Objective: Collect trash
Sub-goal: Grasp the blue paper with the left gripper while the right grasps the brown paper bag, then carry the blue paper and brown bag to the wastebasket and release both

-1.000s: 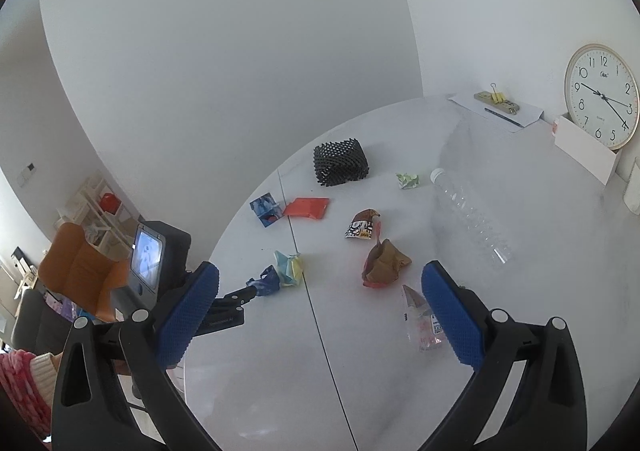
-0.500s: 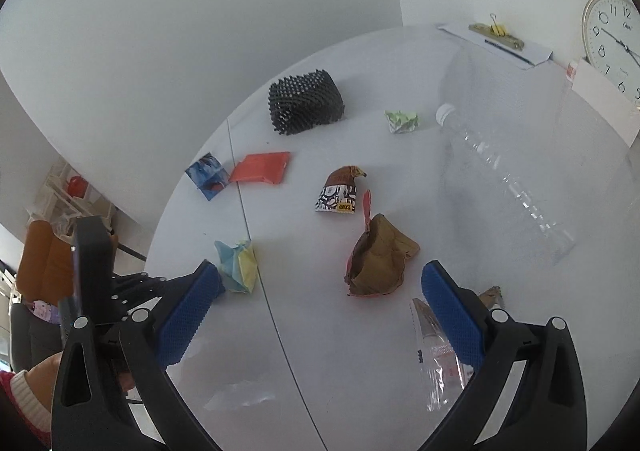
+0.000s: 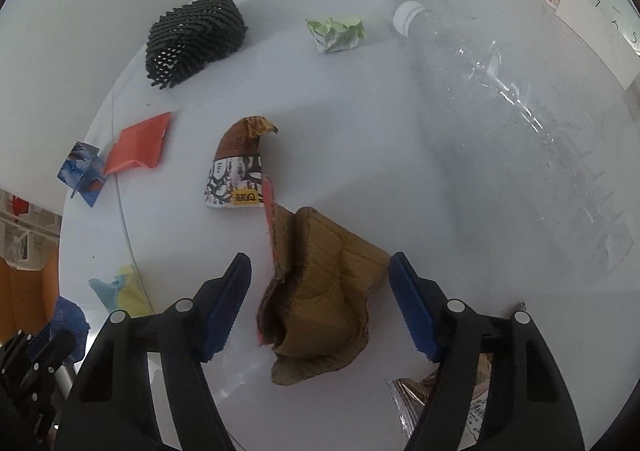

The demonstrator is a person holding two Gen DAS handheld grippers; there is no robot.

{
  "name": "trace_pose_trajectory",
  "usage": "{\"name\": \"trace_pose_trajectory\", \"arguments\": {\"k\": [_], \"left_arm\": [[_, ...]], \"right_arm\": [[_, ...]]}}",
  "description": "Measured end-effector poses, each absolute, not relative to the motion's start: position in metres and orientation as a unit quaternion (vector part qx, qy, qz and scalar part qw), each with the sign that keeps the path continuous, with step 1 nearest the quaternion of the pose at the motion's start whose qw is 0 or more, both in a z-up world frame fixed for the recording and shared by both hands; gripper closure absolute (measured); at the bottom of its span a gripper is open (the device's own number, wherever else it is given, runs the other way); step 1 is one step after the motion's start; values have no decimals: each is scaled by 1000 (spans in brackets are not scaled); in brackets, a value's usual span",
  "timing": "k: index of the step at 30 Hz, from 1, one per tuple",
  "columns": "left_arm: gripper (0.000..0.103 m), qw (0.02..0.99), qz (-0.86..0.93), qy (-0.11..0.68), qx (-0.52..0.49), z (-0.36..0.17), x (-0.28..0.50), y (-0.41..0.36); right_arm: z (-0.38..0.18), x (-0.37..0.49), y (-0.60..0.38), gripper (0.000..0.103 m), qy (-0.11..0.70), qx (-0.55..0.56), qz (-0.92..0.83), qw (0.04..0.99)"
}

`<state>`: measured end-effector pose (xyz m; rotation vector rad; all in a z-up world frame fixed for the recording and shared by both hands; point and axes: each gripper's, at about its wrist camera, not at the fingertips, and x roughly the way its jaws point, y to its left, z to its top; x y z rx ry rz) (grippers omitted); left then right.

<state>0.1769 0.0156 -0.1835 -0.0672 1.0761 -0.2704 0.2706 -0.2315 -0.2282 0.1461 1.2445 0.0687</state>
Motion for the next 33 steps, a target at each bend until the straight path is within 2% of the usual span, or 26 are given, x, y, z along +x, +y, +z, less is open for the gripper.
{"name": "trace_pose_trajectory", "arguments": {"k": [2, 8, 10, 17, 22, 28, 33], "left_arm": [[86, 850, -128, 510, -37, -182, 177, 17], [86, 851, -117, 510, -49, -178, 173, 24], [86, 853, -112, 508, -52, -174, 169, 27], [86, 860, -79, 498, -73, -156, 149, 49], [86, 870, -46, 483, -85, -133, 117, 68], [86, 877, 14, 469, -102, -102, 49, 102], [86, 875, 80, 463, -112, -87, -19, 134]], "right_arm": [[-228, 269, -233, 41, 580, 70, 36, 811], [-224, 264, -231, 46, 570, 68, 58, 817], [-218, 260, -229, 54, 565, 66, 69, 819], [-182, 236, -211, 54, 535, 51, 114, 836], [-136, 195, -176, 54, 498, 14, 175, 849], [-86, 119, -103, 54, 446, -32, 300, 843], [-81, 64, -35, 54, 426, -70, 388, 814]]}}
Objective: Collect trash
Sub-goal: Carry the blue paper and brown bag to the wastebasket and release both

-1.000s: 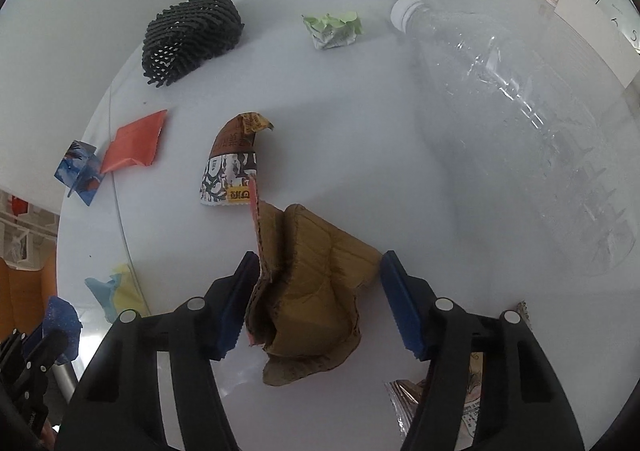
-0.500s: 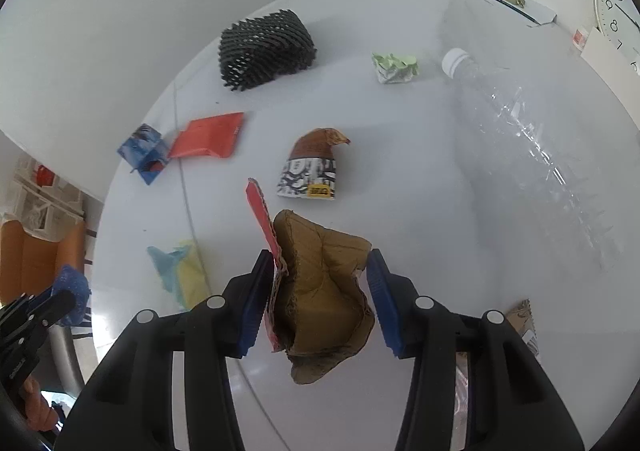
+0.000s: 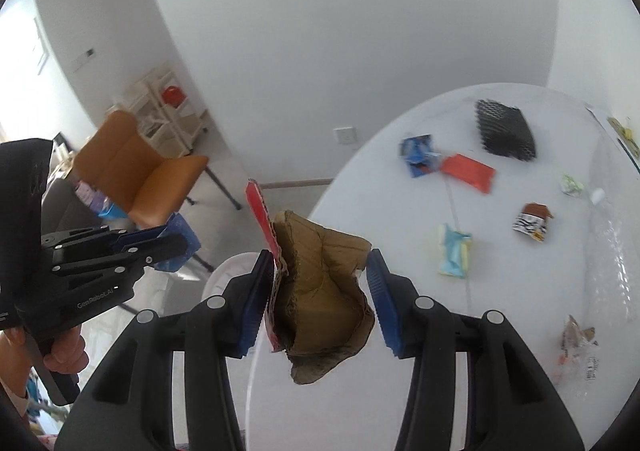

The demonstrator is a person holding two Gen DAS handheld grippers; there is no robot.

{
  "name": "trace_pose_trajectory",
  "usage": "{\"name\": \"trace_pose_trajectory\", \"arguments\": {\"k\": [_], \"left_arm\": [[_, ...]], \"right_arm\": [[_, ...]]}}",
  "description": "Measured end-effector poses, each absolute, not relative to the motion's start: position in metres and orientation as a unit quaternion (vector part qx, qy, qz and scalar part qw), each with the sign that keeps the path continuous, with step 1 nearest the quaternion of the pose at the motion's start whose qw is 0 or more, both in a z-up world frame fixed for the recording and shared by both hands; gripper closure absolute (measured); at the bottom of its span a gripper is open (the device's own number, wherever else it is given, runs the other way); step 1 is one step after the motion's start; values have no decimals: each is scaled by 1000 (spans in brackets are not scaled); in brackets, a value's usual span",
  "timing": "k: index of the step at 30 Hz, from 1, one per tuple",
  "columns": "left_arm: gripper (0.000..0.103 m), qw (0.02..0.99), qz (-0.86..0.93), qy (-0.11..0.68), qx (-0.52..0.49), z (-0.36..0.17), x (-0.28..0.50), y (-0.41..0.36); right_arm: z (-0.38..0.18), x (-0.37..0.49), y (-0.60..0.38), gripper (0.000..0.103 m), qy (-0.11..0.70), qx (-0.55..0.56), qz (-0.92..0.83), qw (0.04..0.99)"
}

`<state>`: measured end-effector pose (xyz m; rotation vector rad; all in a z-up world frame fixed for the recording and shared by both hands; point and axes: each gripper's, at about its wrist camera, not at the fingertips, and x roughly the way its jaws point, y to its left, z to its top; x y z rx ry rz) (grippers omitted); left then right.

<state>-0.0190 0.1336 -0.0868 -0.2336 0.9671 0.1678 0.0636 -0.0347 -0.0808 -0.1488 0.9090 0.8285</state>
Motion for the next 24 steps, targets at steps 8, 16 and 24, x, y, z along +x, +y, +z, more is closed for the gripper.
{"name": "trace_pose_trajectory", "arguments": {"k": [8, 16, 24], "left_arm": [[86, 853, 157, 473, -154, -94, -98, 191], [86, 843, 152, 489, -162, -115, -116, 251], [86, 835, 120, 511, -166, -143, -105, 299]], "right_arm": [[-109, 13, 66, 54, 434, -130, 457, 765], [-146, 2, 150, 54, 450, -166, 455, 750], [-185, 4, 201, 51, 473, -180, 438, 743]]}}
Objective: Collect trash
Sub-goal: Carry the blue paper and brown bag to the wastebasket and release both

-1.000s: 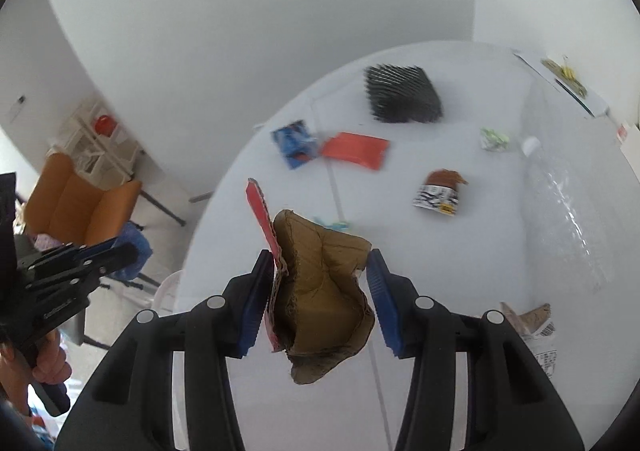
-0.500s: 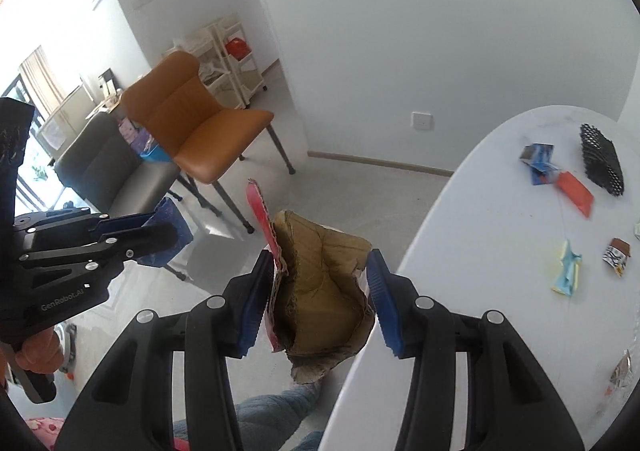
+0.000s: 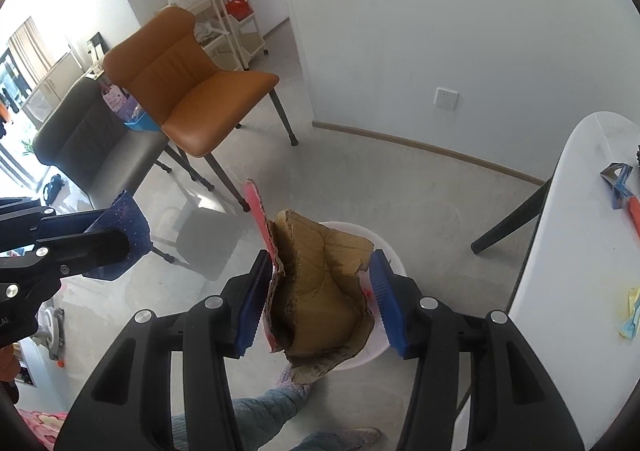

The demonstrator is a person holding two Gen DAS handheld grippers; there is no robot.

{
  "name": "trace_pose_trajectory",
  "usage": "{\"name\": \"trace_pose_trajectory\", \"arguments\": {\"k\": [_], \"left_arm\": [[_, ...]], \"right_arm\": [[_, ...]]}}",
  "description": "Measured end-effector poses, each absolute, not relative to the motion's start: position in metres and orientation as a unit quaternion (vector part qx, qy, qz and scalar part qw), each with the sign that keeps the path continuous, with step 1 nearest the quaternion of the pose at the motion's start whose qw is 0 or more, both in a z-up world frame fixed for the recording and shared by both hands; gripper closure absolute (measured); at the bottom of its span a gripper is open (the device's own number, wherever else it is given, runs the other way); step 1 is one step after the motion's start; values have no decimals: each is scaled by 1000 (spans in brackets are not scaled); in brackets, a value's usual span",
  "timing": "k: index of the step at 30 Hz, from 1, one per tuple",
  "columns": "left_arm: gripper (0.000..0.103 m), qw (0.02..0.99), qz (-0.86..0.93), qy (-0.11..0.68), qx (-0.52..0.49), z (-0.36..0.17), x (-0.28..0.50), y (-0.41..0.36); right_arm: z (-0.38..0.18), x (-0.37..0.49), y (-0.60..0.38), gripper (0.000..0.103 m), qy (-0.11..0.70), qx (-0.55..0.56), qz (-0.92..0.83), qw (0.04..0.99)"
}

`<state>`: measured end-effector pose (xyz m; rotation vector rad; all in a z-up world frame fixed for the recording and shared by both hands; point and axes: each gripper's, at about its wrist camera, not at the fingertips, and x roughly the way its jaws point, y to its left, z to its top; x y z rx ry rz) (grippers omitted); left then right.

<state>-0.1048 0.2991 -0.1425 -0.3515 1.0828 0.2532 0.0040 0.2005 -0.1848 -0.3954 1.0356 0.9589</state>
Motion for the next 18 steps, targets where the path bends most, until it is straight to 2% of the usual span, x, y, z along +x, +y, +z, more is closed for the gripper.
{"name": "trace_pose_trajectory", "arguments": {"k": [3, 4, 6, 13, 18], "left_arm": [[86, 830, 112, 521, -165, -153, -101, 311], [86, 828, 110, 524, -166, -156, -100, 313], [86, 827, 104, 528, -165, -161, -98, 317], [86, 825, 78, 536, -162, -175, -89, 320], [86, 823, 58, 543, -159, -188, -79, 314]], "right_arm": [[-197, 4, 209, 47, 486, -184, 435, 735], [-199, 5, 210, 42, 487, -186, 432, 736], [-201, 5, 212, 38, 488, -187, 426, 739], [-188, 10, 198, 25, 482, -179, 405, 756], [-166, 16, 183, 24, 469, -161, 386, 778]]}}
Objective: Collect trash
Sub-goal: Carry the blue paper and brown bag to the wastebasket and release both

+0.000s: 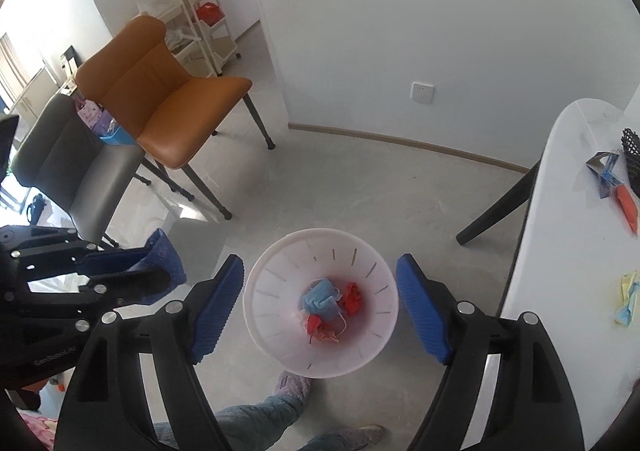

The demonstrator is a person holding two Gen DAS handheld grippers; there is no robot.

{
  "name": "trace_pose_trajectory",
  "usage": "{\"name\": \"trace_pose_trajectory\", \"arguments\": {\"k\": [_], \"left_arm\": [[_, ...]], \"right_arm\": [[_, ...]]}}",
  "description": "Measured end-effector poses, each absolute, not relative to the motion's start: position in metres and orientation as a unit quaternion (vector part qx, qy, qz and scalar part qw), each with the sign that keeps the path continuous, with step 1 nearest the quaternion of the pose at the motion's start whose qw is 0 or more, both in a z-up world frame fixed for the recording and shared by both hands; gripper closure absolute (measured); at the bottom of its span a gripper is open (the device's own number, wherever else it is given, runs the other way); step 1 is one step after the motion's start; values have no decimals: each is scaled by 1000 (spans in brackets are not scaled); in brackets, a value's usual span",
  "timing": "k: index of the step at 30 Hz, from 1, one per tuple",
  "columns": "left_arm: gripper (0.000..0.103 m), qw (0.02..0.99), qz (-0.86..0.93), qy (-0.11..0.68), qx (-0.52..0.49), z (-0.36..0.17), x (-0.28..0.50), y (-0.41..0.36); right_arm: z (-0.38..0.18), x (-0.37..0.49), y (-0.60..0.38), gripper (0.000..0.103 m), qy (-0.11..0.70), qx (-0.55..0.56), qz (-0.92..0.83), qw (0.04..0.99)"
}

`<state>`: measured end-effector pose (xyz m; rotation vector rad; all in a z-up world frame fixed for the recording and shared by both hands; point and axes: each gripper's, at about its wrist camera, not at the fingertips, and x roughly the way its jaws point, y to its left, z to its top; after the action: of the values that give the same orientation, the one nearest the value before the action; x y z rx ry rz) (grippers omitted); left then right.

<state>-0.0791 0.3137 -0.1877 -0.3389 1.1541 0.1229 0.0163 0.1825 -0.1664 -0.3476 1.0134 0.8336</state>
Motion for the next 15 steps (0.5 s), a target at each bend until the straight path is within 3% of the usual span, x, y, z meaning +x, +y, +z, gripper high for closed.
{"name": "trace_pose_trajectory", "arguments": {"k": [6, 7, 8, 10, 15], "left_arm": [[84, 812, 34, 562, -150, -216, -57, 305], [76, 809, 29, 567, -150, -222, -52, 303], [59, 807, 25, 570, -150, -228, -47, 302], [39, 805, 21, 573, -151, -238, -40, 299], [38, 792, 11, 591, -150, -253, -20, 289]], "right_arm": [[-127, 26, 148, 19, 449, -130, 356, 809], [-122, 27, 142, 19, 447, -125, 352, 812], [-119, 29, 138, 19, 446, -120, 350, 815], [-113, 31, 128, 18, 444, -113, 341, 821], [-112, 33, 113, 12, 449, -109, 317, 828]]}}
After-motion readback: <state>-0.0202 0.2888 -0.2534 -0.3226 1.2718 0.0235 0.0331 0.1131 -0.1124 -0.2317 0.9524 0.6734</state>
